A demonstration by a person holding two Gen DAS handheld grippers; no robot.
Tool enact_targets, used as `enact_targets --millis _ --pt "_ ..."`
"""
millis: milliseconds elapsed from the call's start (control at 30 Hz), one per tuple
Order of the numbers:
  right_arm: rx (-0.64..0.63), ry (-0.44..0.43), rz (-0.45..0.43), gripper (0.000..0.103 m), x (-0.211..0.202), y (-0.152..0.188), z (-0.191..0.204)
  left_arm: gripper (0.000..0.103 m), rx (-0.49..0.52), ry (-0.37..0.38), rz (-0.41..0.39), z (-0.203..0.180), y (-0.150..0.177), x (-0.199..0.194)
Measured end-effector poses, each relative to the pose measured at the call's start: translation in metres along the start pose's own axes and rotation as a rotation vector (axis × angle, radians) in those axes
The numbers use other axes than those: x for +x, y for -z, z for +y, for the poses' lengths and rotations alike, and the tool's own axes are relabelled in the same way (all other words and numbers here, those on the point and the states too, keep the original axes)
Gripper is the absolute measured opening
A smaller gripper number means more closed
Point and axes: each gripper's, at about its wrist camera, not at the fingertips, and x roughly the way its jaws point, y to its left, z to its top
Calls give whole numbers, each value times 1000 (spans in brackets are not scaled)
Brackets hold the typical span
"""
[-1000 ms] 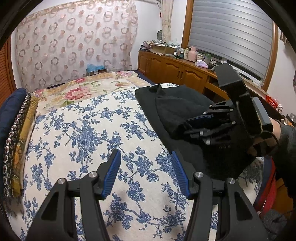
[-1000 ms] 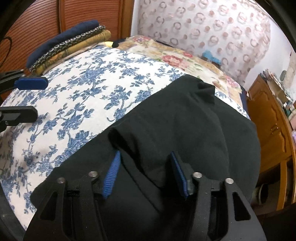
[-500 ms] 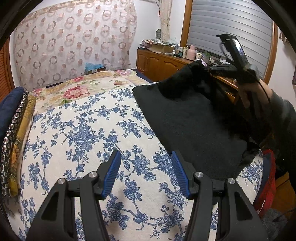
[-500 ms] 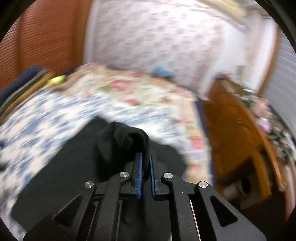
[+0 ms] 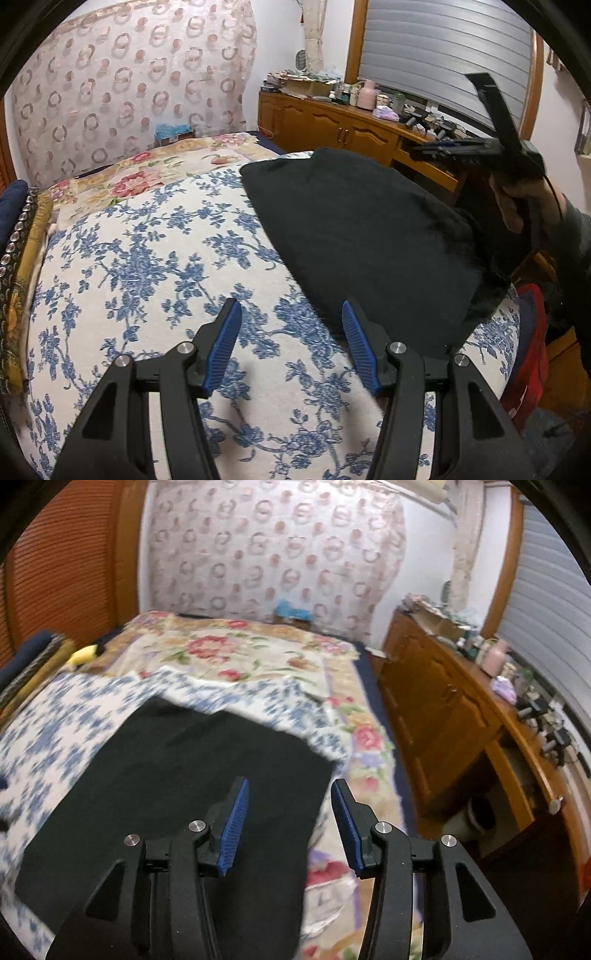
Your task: Fold small clothes
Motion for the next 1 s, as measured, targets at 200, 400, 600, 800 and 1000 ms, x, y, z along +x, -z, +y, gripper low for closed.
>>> enact_targets --millis 200,400,600,800,1000 --pt "-15 -84 5 47 -20 35 27 56 30 21 20 -15 2 6" --pt "-27 -138 36 55 -29 64 51 56 52 46 42 -27 5 9" --pt "-54 -144 74 55 -28 89 65 56 64 64 69 -37 10 14" --pt "-46 -141 79 55 -38 101 61 56 58 107 100 -42 16 15" --pt "-47 -165 68 59 -50 106 68 37 64 140 142 -48 24 13"
